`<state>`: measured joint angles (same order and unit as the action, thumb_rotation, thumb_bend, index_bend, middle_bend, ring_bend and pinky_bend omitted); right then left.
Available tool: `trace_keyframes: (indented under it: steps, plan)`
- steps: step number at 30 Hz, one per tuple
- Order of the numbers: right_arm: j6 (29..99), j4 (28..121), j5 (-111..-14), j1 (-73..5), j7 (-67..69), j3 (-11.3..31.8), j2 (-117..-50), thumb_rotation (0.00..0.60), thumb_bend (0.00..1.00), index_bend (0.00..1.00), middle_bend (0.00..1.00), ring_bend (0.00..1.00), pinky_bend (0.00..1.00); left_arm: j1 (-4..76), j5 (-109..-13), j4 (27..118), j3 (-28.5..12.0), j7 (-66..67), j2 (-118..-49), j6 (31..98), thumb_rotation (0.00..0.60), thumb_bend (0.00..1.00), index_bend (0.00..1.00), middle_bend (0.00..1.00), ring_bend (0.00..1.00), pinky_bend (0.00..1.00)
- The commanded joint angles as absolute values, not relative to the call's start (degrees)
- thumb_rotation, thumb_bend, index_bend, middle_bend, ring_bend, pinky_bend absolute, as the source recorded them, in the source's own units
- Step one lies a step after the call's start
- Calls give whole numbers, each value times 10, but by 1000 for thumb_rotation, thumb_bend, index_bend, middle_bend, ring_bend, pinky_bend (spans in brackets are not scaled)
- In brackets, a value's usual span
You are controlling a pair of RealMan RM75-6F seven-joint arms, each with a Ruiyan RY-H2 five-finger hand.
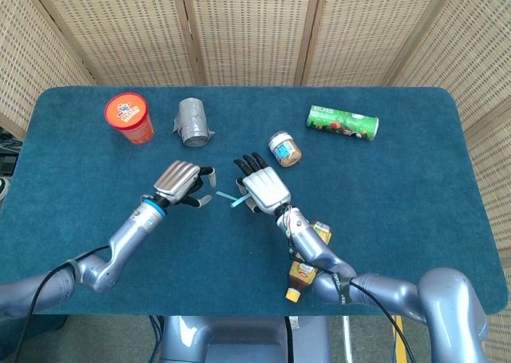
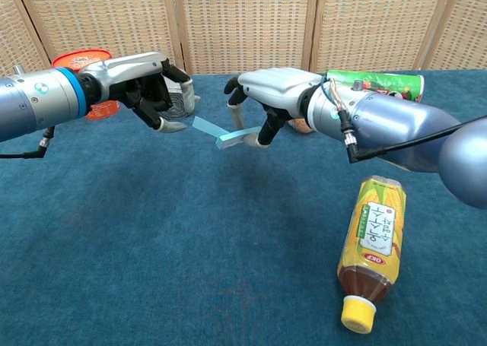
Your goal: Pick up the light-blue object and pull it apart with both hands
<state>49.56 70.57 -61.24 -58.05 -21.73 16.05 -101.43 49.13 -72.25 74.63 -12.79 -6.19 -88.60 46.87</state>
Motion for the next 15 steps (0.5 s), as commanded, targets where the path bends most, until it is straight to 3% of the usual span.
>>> trace_keyframes:
  steps: [1, 15]
  plan:
    - [496, 706, -613, -580, -217, 160, -1015, 600, 505, 595, 107, 0, 0, 494, -718, 747, -130, -64, -891, 466, 600, 310, 516, 1000, 995, 1000]
    - [497, 706, -612, -580, -214, 160, -1015, 600, 517, 595, 107, 0, 0, 506, -702, 739, -134, -55, -909, 460, 600, 346, 558, 1000, 995, 1000]
